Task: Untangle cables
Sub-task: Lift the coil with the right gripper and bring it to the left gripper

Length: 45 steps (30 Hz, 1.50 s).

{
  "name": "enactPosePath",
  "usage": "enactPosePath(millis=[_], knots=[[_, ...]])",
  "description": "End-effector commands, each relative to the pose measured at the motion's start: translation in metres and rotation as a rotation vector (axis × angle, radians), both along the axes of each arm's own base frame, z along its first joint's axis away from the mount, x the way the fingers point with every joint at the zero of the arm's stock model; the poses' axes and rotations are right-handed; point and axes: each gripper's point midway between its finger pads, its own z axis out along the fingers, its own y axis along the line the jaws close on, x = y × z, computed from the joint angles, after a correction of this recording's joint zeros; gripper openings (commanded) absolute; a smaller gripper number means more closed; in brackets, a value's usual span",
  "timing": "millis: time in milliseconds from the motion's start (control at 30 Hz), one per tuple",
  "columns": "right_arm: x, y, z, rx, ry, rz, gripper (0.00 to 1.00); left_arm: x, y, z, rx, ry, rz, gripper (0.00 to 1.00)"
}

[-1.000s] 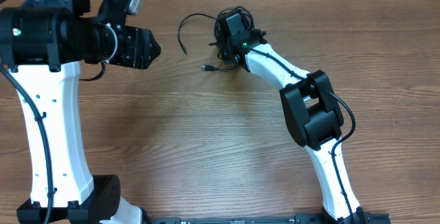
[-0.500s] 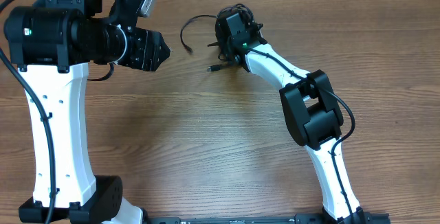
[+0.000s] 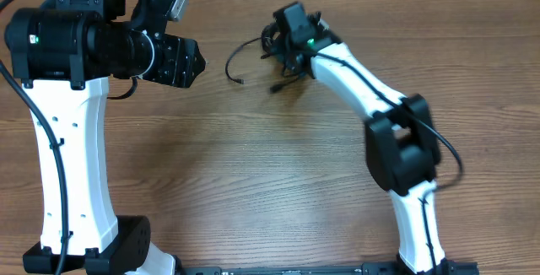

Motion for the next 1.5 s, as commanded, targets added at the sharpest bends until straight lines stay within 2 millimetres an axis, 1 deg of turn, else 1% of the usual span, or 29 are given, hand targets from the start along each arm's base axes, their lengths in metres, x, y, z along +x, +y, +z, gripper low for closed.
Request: enactPosePath(millis=[0, 67, 100, 133, 200, 233, 267, 300, 367, 433, 467, 533, 567, 600, 733, 800, 833, 933, 1000, 1100, 1167, 1267, 1367, 1467], knots=[[-0.015, -0.01, 0.138, -0.035, -0.221, 0.157, 0.04, 0.003, 0.01, -0.001, 0.058, -0.017, 0.02, 0.82], [-0.033, -0.019, 0.155, -0.067, -0.209, 0.19, 0.04, 0.005, 0.009, -0.001, 0.057, -0.024, 0.02, 0.83], [-0.049, -0.027, 0.167, -0.087, -0.197, 0.21, 0.04, 0.008, 0.008, 0.0, 0.051, -0.034, 0.018, 0.85], [-0.057, -0.03, 0.173, -0.104, -0.197, 0.235, 0.04, 0.01, 0.008, 0.001, 0.049, -0.041, 0.017, 0.85], [-0.068, -0.036, 0.189, -0.155, -0.224, 0.305, 0.04, 0.014, 0.007, 0.001, 0.048, -0.049, 0.016, 0.86], [-0.071, -0.038, 0.195, -0.183, -0.245, 0.341, 0.04, 0.015, 0.007, 0.0, 0.048, -0.048, 0.016, 0.86], [-0.071, -0.043, 0.201, -0.228, -0.267, 0.354, 0.04, 0.015, 0.007, -0.001, 0.048, -0.046, 0.017, 0.86], [-0.07, -0.051, 0.203, -0.269, -0.275, 0.34, 0.04, 0.016, 0.007, -0.002, 0.048, -0.042, 0.017, 0.86], [-0.069, -0.066, 0.2, -0.351, -0.264, 0.304, 0.04, 0.015, 0.006, -0.003, 0.045, -0.031, 0.014, 0.86], [-0.067, -0.078, 0.183, -0.402, -0.219, 0.264, 0.04, 0.012, 0.002, -0.004, 0.024, -0.017, 0.002, 0.86], [-0.067, -0.079, 0.173, -0.416, -0.197, 0.265, 0.04, 0.01, -0.001, -0.004, 0.007, -0.012, -0.007, 0.85], [-0.071, -0.081, 0.165, -0.435, -0.166, 0.279, 0.04, 0.008, -0.009, -0.001, -0.041, -0.01, -0.033, 0.85], [-0.074, -0.084, 0.167, -0.444, -0.161, 0.279, 0.04, 0.008, -0.013, 0.001, -0.063, -0.013, -0.046, 0.84], [-0.077, -0.086, 0.174, -0.445, -0.167, 0.276, 0.04, 0.009, -0.018, 0.003, -0.083, -0.023, -0.071, 0.84], [-0.091, -0.092, 0.217, -0.427, -0.227, 0.266, 0.04, 0.014, -0.037, 0.01, -0.144, -0.082, -0.2, 0.85], [-0.095, -0.096, 0.231, -0.43, -0.255, 0.27, 0.04, 0.016, -0.05, 0.012, -0.187, -0.099, -0.276, 0.87], [-0.096, -0.098, 0.234, -0.437, -0.261, 0.274, 0.04, 0.015, -0.059, 0.012, -0.218, -0.108, -0.333, 0.89], [-0.101, -0.103, 0.234, -0.448, -0.248, 0.291, 0.04, 0.011, -0.089, 0.011, -0.303, -0.143, -0.538, 0.92], [-0.105, -0.104, 0.234, -0.451, -0.235, 0.295, 0.04, 0.013, -0.105, 0.001, -0.319, -0.153, -0.637, 0.92], [-0.112, -0.105, 0.238, -0.441, -0.232, 0.305, 0.04, 0.025, -0.123, -0.023, -0.315, -0.127, -0.707, 0.91], [-0.119, -0.105, 0.246, -0.422, -0.248, 0.316, 0.04, 0.034, -0.139, -0.042, -0.328, -0.106, -0.75, 0.89], [-0.133, -0.097, 0.265, -0.371, -0.295, 0.388, 0.04, 0.04, -0.167, -0.06, -0.409, -0.099, -0.841, 0.84], [-0.144, -0.099, 0.286, -0.346, -0.342, 0.387, 0.04, 0.04, -0.197, -0.068, -0.549, -0.142, -0.963, 0.83], [-0.151, -0.102, 0.296, -0.34, -0.366, 0.382, 0.04, 0.042, -0.215, -0.07, -0.666, -0.175, -1.02, 0.8]])
